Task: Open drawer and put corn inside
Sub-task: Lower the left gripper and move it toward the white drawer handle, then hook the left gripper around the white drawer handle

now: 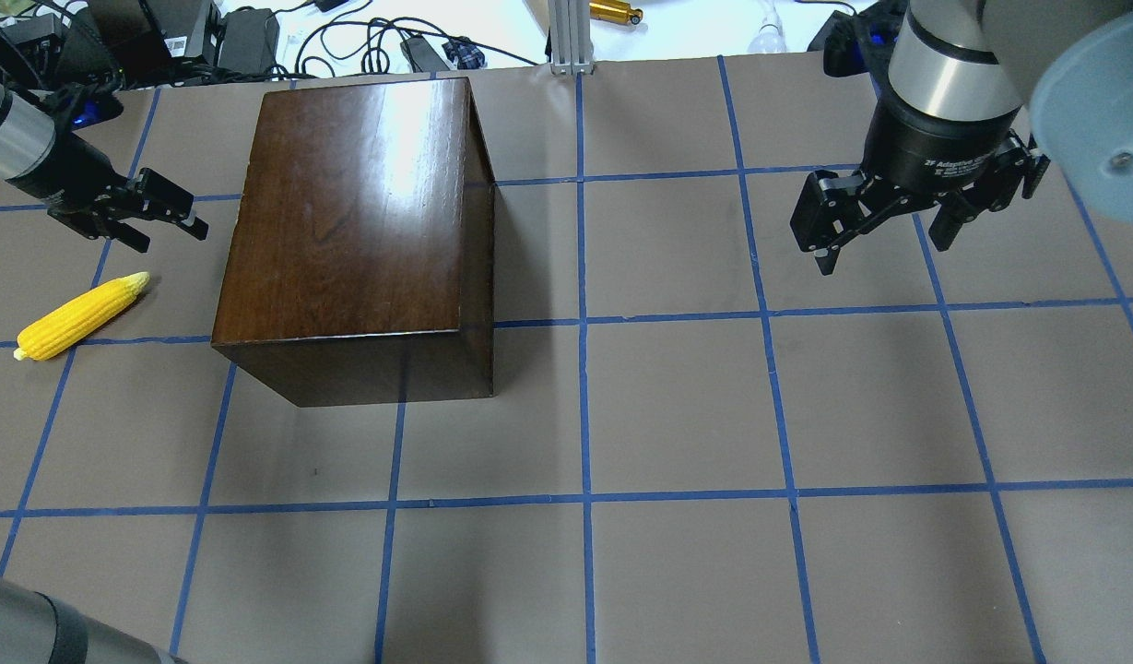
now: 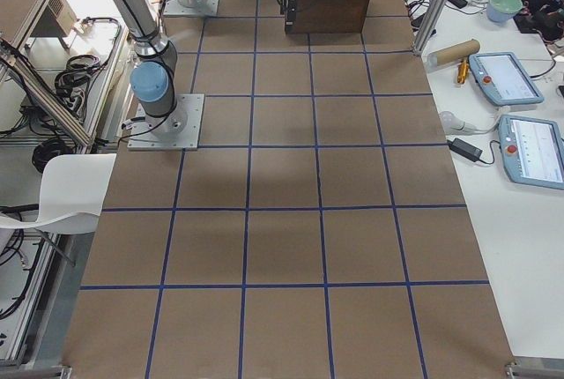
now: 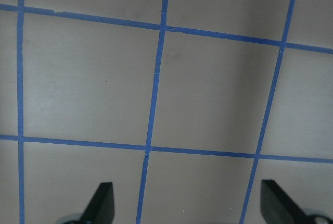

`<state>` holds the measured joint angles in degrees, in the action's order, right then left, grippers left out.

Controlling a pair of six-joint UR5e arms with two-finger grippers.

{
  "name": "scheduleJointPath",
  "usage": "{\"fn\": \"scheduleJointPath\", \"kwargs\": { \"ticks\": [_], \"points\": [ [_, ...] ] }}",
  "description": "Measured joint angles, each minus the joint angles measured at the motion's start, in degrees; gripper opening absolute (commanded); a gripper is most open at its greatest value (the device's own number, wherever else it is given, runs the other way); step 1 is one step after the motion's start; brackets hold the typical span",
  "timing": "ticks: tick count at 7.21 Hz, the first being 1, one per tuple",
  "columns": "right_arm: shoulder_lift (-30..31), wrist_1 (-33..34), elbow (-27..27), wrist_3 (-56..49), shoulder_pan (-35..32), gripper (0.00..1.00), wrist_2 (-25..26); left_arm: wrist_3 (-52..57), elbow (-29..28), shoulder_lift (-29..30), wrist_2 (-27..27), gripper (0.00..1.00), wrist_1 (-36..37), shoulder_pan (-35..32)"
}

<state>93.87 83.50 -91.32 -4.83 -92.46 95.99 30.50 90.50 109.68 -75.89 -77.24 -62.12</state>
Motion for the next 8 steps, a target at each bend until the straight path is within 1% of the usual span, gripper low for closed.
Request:
{"fn": "scheduleJointPath", "kwargs": {
  "ticks": [3,6,8],
  "points": [
    [-0.02,0.0,0.0,0.0,0.0,1.0,0.03,0.16,0.33,0.59,0.54,1.0,-0.02,-1.66],
    [-0.02,0.0,0.0,0.0,0.0,1.0,0.01,0.27,0.5,1.42,2.51,1.0,0.09,-1.8],
    [-0.04,0.0,0.0,0.0,0.0,1.0,0.04,0.22,0.44,2.62,2.76,1.0,0.77,-1.8]
  ]
}}
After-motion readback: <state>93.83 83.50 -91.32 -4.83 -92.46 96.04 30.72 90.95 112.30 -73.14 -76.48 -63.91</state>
